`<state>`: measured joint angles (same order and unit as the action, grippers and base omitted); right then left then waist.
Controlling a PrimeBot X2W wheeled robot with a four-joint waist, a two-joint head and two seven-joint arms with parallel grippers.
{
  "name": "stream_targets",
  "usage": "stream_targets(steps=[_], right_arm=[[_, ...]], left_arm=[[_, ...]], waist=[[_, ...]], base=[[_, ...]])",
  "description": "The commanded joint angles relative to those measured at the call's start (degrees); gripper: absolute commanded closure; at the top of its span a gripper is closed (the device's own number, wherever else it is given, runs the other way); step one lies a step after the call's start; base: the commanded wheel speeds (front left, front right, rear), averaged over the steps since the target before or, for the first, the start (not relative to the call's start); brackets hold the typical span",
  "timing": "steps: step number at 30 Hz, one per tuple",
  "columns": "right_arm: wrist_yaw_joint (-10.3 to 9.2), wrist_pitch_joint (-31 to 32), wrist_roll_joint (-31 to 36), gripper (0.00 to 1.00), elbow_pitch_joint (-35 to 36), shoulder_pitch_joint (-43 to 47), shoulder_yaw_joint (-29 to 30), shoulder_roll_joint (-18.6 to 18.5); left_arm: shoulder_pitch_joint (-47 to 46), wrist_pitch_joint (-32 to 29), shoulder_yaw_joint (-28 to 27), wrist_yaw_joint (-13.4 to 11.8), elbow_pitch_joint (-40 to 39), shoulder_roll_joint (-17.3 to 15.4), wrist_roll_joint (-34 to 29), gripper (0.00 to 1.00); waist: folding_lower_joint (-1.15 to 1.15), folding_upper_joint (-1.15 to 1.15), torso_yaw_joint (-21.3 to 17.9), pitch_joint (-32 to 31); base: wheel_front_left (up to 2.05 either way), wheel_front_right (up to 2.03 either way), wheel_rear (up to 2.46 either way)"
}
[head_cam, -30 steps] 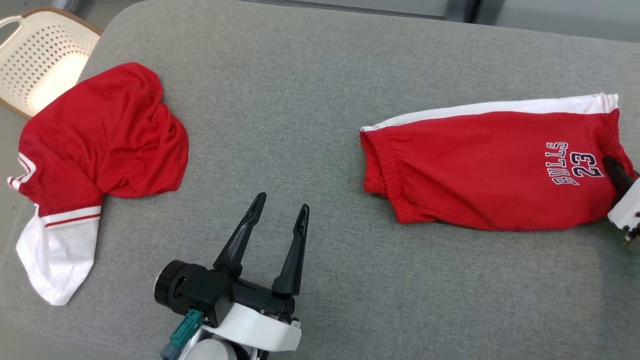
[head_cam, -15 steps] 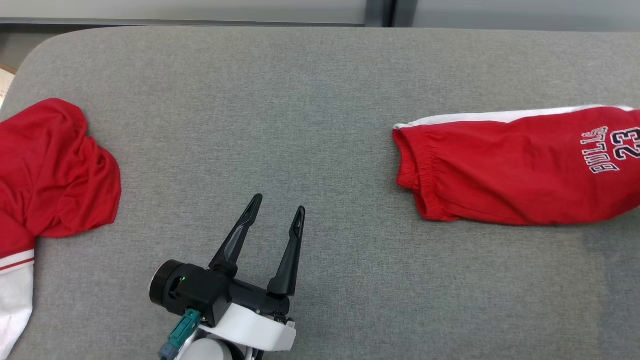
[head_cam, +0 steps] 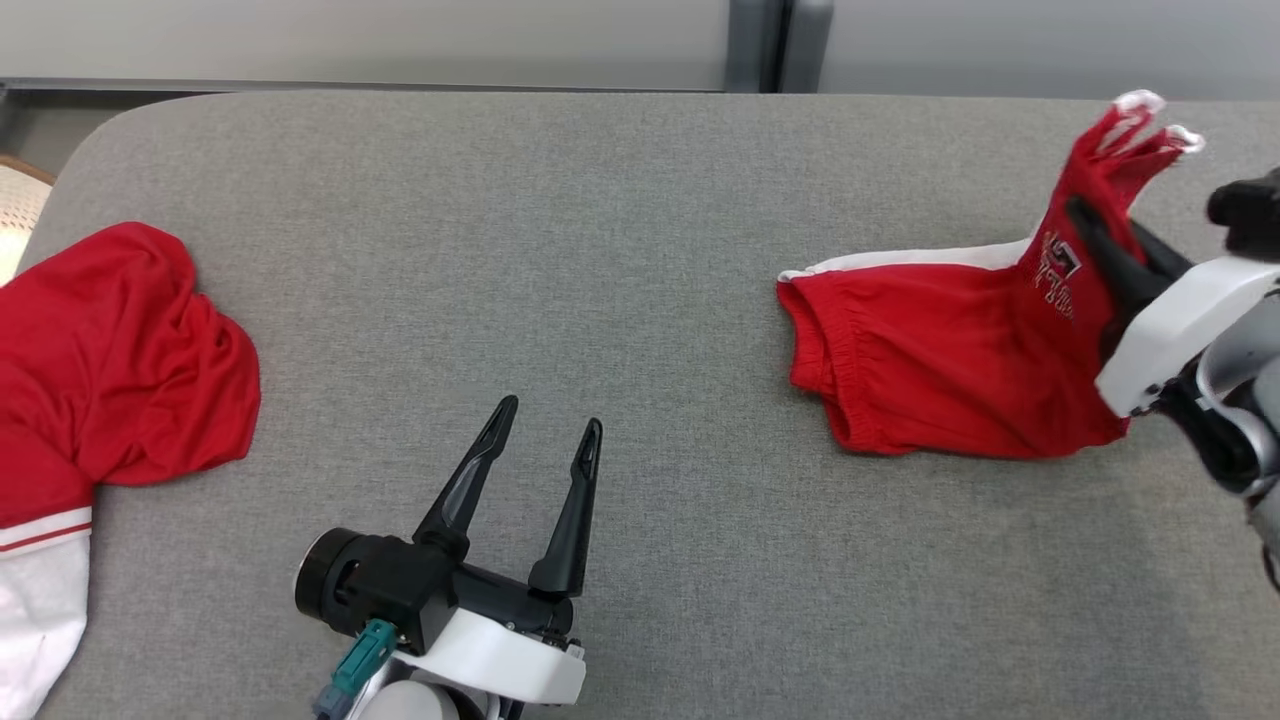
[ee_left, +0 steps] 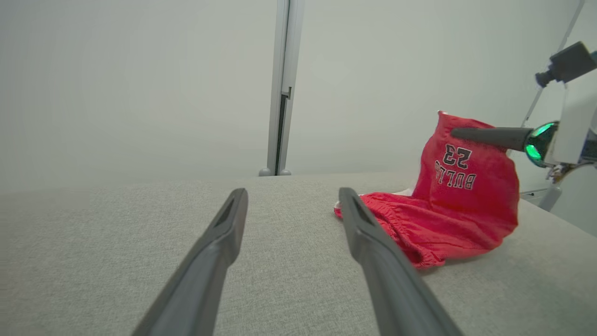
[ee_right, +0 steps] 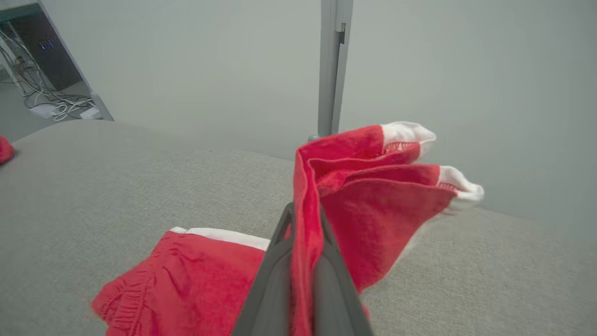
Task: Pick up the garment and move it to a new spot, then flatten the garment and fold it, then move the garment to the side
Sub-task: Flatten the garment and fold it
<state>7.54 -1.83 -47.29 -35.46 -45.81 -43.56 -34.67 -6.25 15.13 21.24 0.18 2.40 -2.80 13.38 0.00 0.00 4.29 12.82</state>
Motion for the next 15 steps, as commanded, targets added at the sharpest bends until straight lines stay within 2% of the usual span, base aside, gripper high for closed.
stream_targets(steps=[1,6,7,15], right_arm=[[-0.10,1.09,0.95,1.00,1.85,1.76,0.49,1.37],[-0.10,3.97,4.33,1.00,7.09,5.10,2.29,5.43],[-0.10,3.97,4.33,1.00,7.09,5.10,2.29,5.43],[-0.10,8.19,10.68,1.00,9.98,9.47,7.05,12.21]], left_arm=[[0.29,0.01,-0.12,-0.29,-0.23,-0.17,0.37,0.00],[0.78,0.01,0.21,-0.80,-0.67,-0.18,0.98,0.00],[0.78,0.01,0.21,-0.80,-0.67,-0.18,0.98,0.00],[-0.33,0.01,1.08,-1.10,-1.03,-0.18,1.78,0.00]], waist=[[0.00,0.00,0.91,-0.48],[0.00,0.00,2.37,-0.60],[0.00,0.00,2.37,-0.60],[0.00,0.00,3.68,0.95]], base=[[0.00,0.00,0.00],[0.00,0.00,0.00],[0.00,0.00,0.00],[0.00,0.00,0.00]])
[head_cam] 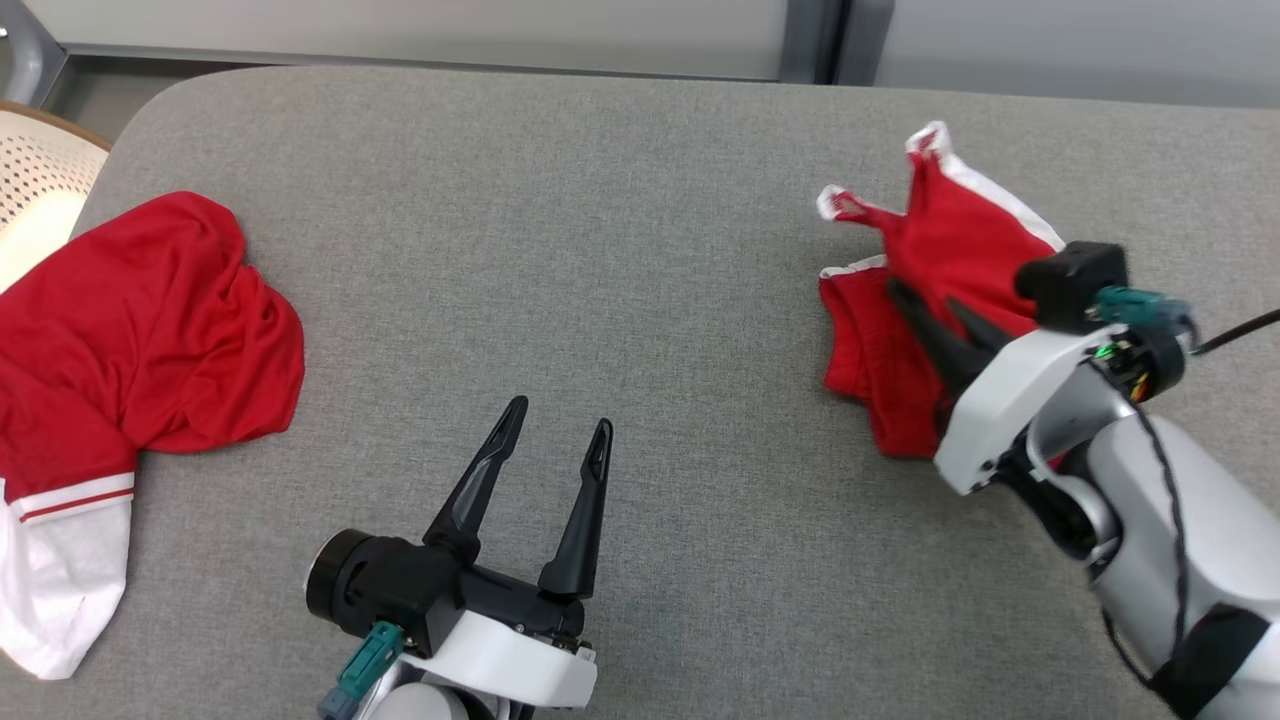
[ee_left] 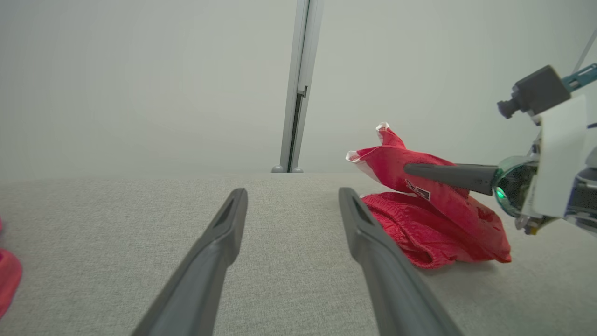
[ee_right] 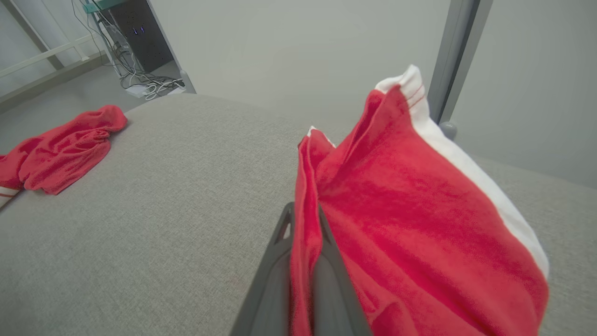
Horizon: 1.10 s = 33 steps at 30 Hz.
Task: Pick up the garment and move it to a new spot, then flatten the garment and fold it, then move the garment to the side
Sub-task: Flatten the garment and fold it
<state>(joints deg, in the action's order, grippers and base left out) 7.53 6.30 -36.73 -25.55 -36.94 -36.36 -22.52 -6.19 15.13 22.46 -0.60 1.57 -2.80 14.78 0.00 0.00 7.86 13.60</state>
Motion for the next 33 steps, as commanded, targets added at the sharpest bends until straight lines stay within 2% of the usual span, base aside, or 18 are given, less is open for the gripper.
stream_targets(steps=[1,5,6,7,8,12,15,17,23,28,33], right_arm=[[-0.08,0.37,0.89,1.00,0.20,1.02,0.23,0.95],[-0.09,1.85,2.76,1.00,1.09,2.46,0.47,4.16],[-0.09,2.03,3.11,0.84,1.12,2.84,0.47,4.87],[-0.08,1.83,3.41,0.32,1.31,3.16,0.63,5.65],[-0.08,1.31,3.53,0.00,1.74,3.41,0.80,6.41],[-0.08,-1.96,1.14,0.00,5.72,5.16,2.01,7.29],[-0.09,-5.26,0.96,0.00,9.65,7.45,4.13,5.00],[-0.10,-7.55,3.19,0.00,11.49,9.06,6.60,2.69],[-0.07,-13.73,8.51,0.00,12.60,16.97,13.58,-0.78],[-0.07,-19.85,12.92,0.00,10.43,22.82,15.15,0.05],[-0.07,-21.51,16.77,0.00,9.88,26.84,16.45,3.05]], left_arm=[[-0.55,0.01,-0.07,-0.38,-0.23,-0.18,0.48,0.00],[-1.12,0.01,0.04,-0.40,-0.02,-0.18,0.69,0.00],[-1.24,0.01,0.14,-0.43,0.06,-0.17,0.74,0.00],[-1.37,0.01,0.23,-0.51,0.14,-0.17,0.85,0.00],[-1.44,0.01,0.31,-0.55,0.19,-0.18,0.98,0.00],[-1.33,0.01,0.36,-0.62,0.40,-0.18,0.98,0.00],[-0.65,0.01,-0.23,-0.73,0.47,-0.18,0.98,0.00],[-0.16,0.00,-0.81,-0.81,0.19,-0.15,0.82,0.00],[1.84,0.01,-3.15,-0.94,-0.63,-0.19,0.80,0.00],[4.48,0.00,-5.65,-0.94,-1.01,-0.18,1.31,0.00],[7.98,0.01,-7.42,-0.95,-1.61,-0.19,0.43,0.00]], waist=[[0.00,0.00,0.19,0.37],[0.00,0.00,0.23,0.97],[0.00,0.00,0.19,1.01],[0.00,0.00,0.15,1.00],[0.00,0.00,0.11,0.94],[0.00,0.00,-0.13,0.31],[0.00,0.00,-0.75,-0.51],[0.00,0.00,-1.50,-1.02],[0.00,0.00,-4.12,-2.77],[0.00,0.00,-6.29,-4.58],[0.00,0.00,-7.94,-6.63]], base=[[0.00,0.00,0.00],[0.00,0.00,0.00],[0.00,0.00,0.00],[0.00,0.00,0.00],[0.00,0.00,0.00],[0.00,0.00,0.00],[0.00,0.00,0.00],[0.00,0.00,0.00],[0.00,0.00,0.00],[0.00,0.00,0.00],[0.00,0.00,0.00]])
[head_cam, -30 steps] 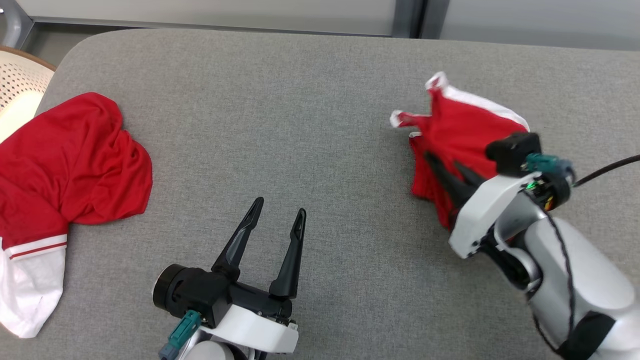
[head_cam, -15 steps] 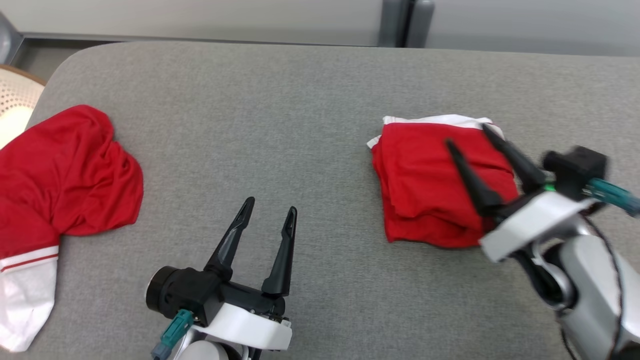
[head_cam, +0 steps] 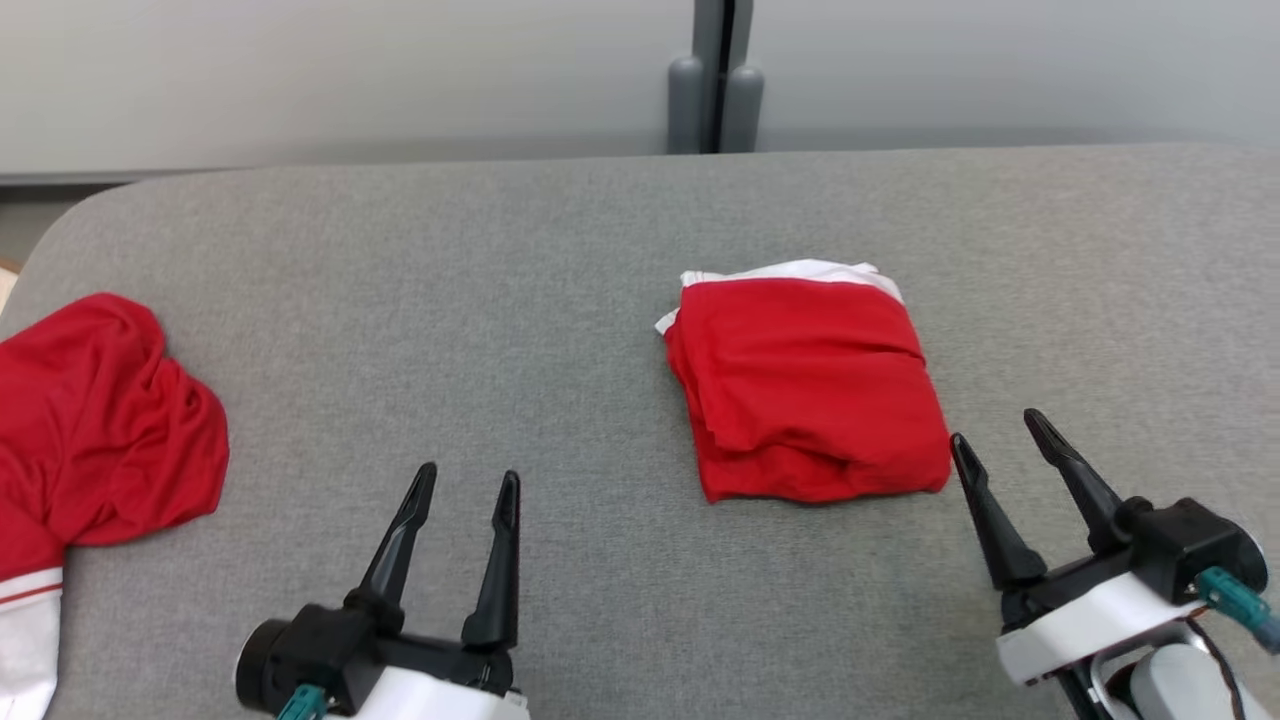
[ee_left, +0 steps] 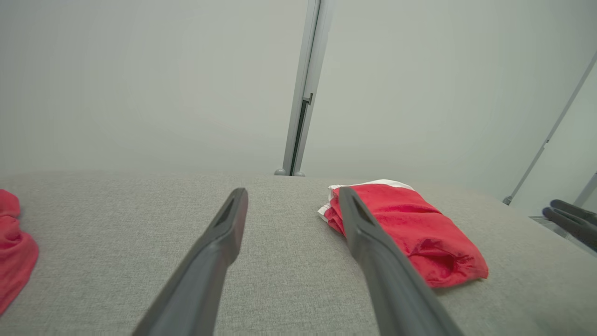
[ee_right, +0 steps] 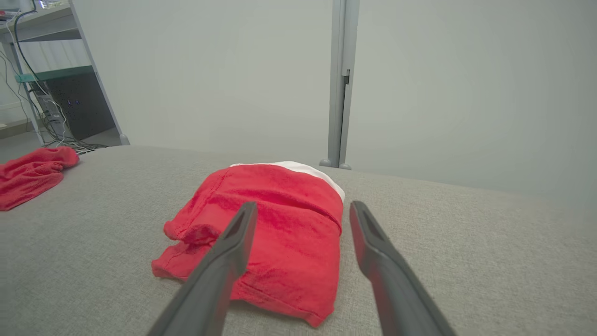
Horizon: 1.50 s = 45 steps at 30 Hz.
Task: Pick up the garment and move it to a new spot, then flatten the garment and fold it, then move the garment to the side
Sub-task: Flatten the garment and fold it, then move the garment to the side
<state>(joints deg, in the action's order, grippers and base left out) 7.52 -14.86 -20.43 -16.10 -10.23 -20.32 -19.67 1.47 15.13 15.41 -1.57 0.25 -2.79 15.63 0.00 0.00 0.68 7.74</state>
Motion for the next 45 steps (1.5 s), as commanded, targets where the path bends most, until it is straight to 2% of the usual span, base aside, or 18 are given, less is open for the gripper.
stream_targets(steps=[1,7,16,25,36,45], right_arm=[[-0.06,-0.39,1.40,0.00,1.60,0.78,0.85,0.85],[-0.06,-0.38,5.35,0.00,6.04,5.52,1.34,3.50],[-0.07,-0.41,8.08,0.00,7.44,10.88,2.41,6.57],[-0.07,-0.42,8.24,0.00,6.82,12.21,2.98,8.03],[-0.07,-0.42,7.94,0.00,7.00,12.45,4.07,8.62],[-0.07,-0.43,8.15,0.00,6.62,12.34,3.92,8.75]], left_arm=[[1.13,0.00,-0.81,-0.14,-0.51,-0.19,-0.44,0.00],[5.79,0.00,-3.88,-1.44,-2.73,-0.18,0.09,0.00],[12.56,0.01,-7.64,-1.91,-4.60,-0.16,-0.70,0.00],[12.96,0.01,-6.49,-1.98,-3.69,-0.19,-2.12,0.00],[12.69,0.01,-6.54,-2.91,-3.51,-0.18,-2.26,0.00],[12.52,0.01,-6.62,-2.72,-3.28,-0.19,-2.49,0.00]], waist=[[0.00,0.00,-1.04,-1.16],[0.00,0.00,-2.64,-4.45],[0.00,0.00,-4.46,-8.76],[0.00,0.00,-4.29,-9.22],[0.00,0.00,-4.18,-9.09],[0.00,0.00,-4.08,-9.07]], base=[[0.00,0.00,0.00],[0.00,0.00,0.00],[0.00,0.00,0.00],[0.00,0.00,0.00],[0.00,0.00,0.00],[0.00,0.00,0.00]])
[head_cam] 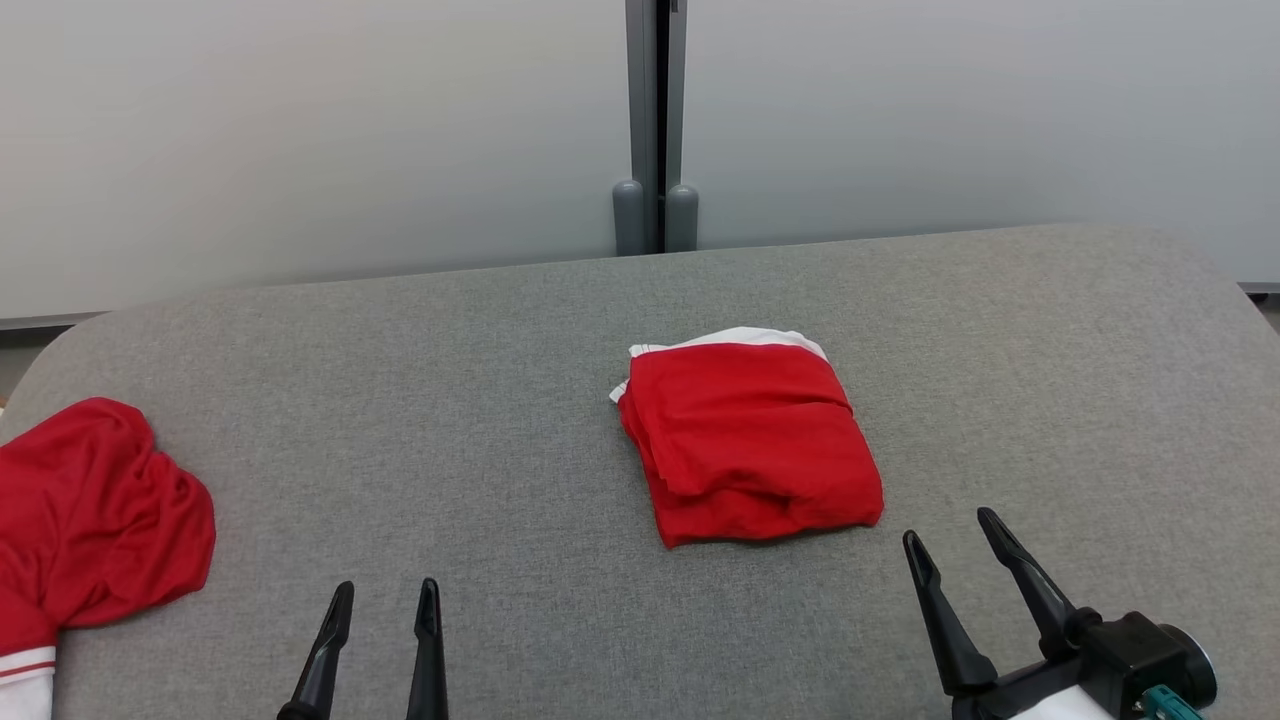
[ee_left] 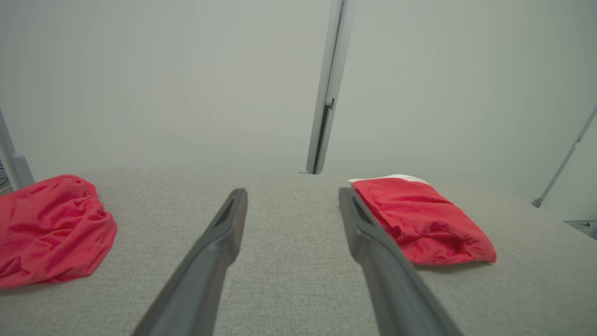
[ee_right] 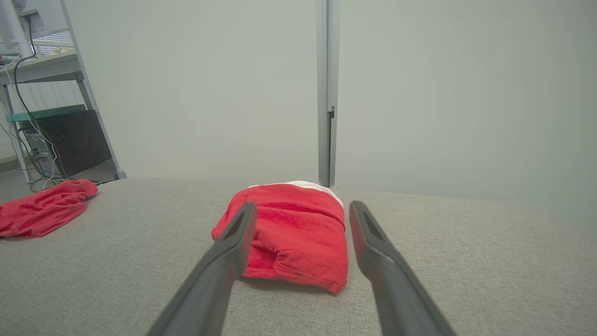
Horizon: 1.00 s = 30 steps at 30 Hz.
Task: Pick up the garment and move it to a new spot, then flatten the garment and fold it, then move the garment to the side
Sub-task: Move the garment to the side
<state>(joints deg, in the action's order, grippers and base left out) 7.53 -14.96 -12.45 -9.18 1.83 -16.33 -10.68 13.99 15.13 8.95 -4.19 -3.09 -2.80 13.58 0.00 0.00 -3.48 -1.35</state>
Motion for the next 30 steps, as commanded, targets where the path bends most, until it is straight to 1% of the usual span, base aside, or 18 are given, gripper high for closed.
stream_targets(steps=[1,5,8,10,14,16,17,20,23,26,28,30], right_arm=[[-0.08,-0.33,0.27,0.00,-0.27,0.30,-0.08,-0.32],[-0.08,-0.33,0.22,0.00,-0.24,0.28,0.09,-0.43],[-0.08,-0.33,-1.33,0.00,-0.34,-1.22,-0.17,0.02],[-0.08,-0.33,-3.10,0.00,-1.14,-2.78,-0.75,0.05],[-0.08,-0.33,-7.52,0.00,-4.08,-8.37,-1.93,-1.42],[-0.08,-0.31,-12.09,0.00,-7.45,-11.79,-2.79,-2.48],[-0.06,-0.31,-14.21,0.00,-9.24,-13.88,-4.23,-3.67],[-0.06,0.19,-23.36,0.00,-15.26,-20.05,-8.94,-7.45],[-0.06,4.92,-33.90,0.00,-18.58,-25.38,-13.55,-11.22],[-0.06,11.31,-44.26,0.00,-19.84,-28.98,-15.74,-14.42],[-0.06,13.90,-48.91,0.00,-20.28,-31.02,-16.73,-16.66],[-0.05,15.85,-52.10,0.00,-20.78,-32.46,-17.76,-18.26]], left_arm=[[-0.08,0.01,-0.16,0.01,0.09,-0.18,-0.50,0.00],[-0.41,0.01,-0.09,0.27,0.19,-0.17,-0.60,0.00],[-0.89,0.01,0.06,0.51,0.14,-0.17,-0.82,0.00],[-1.25,0.01,0.35,0.49,0.22,-0.17,-0.95,0.00],[-2.98,0.01,1.47,1.12,0.34,-0.19,-1.66,0.00],[-4.33,0.01,2.30,1.52,0.46,-0.17,-2.26,0.00],[-4.97,0.00,2.70,1.70,0.55,-0.19,-2.41,0.00],[-7.12,0.01,3.76,2.09,0.99,-0.19,-2.69,0.00],[-8.88,0.01,4.54,2.19,1.24,-0.18,-2.85,0.00],[-10.35,0.01,5.29,2.11,1.33,-0.17,-2.67,0.00],[-11.19,0.01,5.71,2.00,1.08,-0.17,-2.31,0.00],[-11.86,0.01,6.07,2.02,0.69,-0.18,-2.04,0.00]], waist=[[0.00,0.00,0.16,0.07],[0.00,0.00,0.60,0.41],[0.00,0.00,0.97,1.21],[0.00,0.00,1.15,2.01],[0.00,0.00,1.73,5.13],[0.00,0.00,2.28,7.32],[0.00,0.00,2.65,8.44],[0.00,0.00,3.91,10.97],[0.00,0.00,5.00,13.09],[0.00,0.00,6.18,14.97],[0.00,0.00,6.91,16.02],[0.00,0.00,7.54,16.94]], base=[[0.00,0.00,0.00],[0.00,0.00,0.00],[0.00,0.00,0.00],[0.00,0.00,0.00],[0.00,0.00,0.00],[0.00,0.00,0.00],[0.00,0.00,0.00],[0.00,0.00,0.00],[0.00,0.00,0.00],[0.00,0.00,0.00],[0.00,0.00,0.00],[0.00,0.00,0.00]])
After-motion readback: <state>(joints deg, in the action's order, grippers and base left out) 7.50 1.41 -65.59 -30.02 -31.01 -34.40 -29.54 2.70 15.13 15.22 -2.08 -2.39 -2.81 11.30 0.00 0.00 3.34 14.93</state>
